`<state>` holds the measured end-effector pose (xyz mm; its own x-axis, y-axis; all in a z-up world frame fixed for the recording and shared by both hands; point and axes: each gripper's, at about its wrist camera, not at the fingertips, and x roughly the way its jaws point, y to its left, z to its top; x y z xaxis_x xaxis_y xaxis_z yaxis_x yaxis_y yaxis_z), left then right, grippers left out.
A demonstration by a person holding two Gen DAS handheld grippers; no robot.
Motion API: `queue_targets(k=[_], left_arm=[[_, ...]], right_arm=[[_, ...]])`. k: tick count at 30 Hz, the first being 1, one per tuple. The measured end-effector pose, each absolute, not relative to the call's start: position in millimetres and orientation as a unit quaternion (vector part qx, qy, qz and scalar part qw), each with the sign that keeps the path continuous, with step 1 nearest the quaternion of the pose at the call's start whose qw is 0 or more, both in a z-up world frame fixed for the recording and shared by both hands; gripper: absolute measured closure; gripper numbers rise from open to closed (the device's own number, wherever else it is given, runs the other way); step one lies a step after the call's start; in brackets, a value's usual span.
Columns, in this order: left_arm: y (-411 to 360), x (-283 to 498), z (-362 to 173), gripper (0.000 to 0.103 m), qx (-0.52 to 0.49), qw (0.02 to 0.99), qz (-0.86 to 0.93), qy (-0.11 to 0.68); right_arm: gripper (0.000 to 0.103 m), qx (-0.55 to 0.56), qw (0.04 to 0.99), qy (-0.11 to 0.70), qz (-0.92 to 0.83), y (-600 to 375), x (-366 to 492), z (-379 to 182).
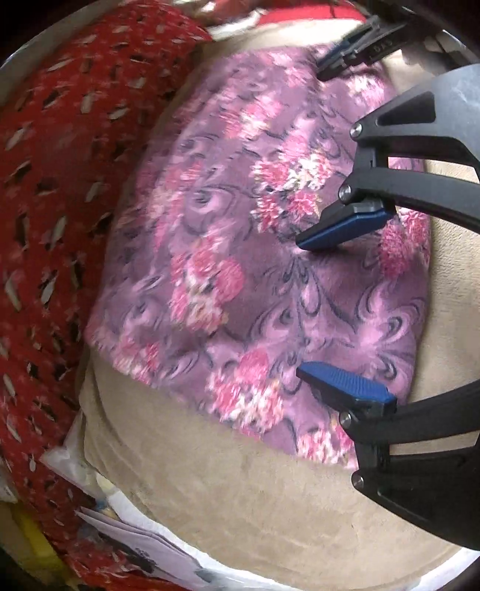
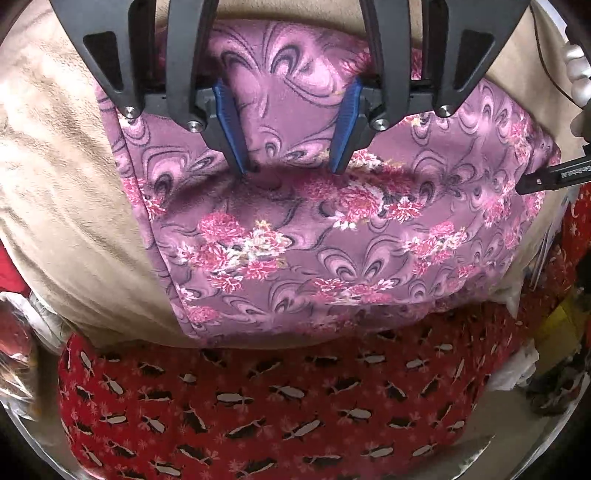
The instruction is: Fold small clothes
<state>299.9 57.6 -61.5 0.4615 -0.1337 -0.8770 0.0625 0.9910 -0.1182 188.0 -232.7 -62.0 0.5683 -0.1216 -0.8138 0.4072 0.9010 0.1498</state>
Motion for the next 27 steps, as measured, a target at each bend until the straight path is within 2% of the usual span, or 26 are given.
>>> queue_targets(k=[6, 8, 11, 13, 17, 21, 24, 27], left_arm=[[113.3, 310.8, -43.2, 0.041, -0.117, 0.858, -0.016, 0.5], [121.8, 316.6, -55.1, 0.041, -0.125, 0.846, -0.009, 0.518], [120.4, 323.4, -82.8, 0.041, -0.117, 0.82, -0.019, 0.56], [123.4, 321.5, -78.8, 0.041, -0.128, 0.825, -0.029, 0.549], [146.0, 332.3, -60.9, 0.041, -0.211, 0.811, -0.074, 0.54], [163.5, 352.3, -44.0, 0.041, -0.22, 0.813, -0.074, 0.534], [168.9, 366.7, -44.7, 0.041, -0.215, 0.807, -0.075, 0.545], [170.7, 383.9, -61.0, 0.041, -0.222, 0.788, -0.074, 0.569]], right_arm=[[0.054, 0.197, 0.879, 0.404, -0.158, -240.6, 185.3, -50.4], [0.045, 0.193, 0.868, 0.428, -0.165, -242.1, 186.9, -64.4], [0.045, 0.161, 0.869, 0.436, -0.167, -233.5, 188.8, -64.1], [0.044, 0.174, 0.871, 0.431, -0.159, -230.9, 193.6, -55.3], [0.044, 0.177, 0.889, 0.401, -0.134, -223.0, 218.3, -31.3], [0.045, 0.142, 0.898, 0.398, -0.121, -208.4, 249.5, -27.2], [0.045, 0.124, 0.898, 0.404, -0.12, -201.0, 267.9, -37.6], [0.043, 0.093, 0.885, 0.437, -0.129, -197.2, 275.7, -73.6]])
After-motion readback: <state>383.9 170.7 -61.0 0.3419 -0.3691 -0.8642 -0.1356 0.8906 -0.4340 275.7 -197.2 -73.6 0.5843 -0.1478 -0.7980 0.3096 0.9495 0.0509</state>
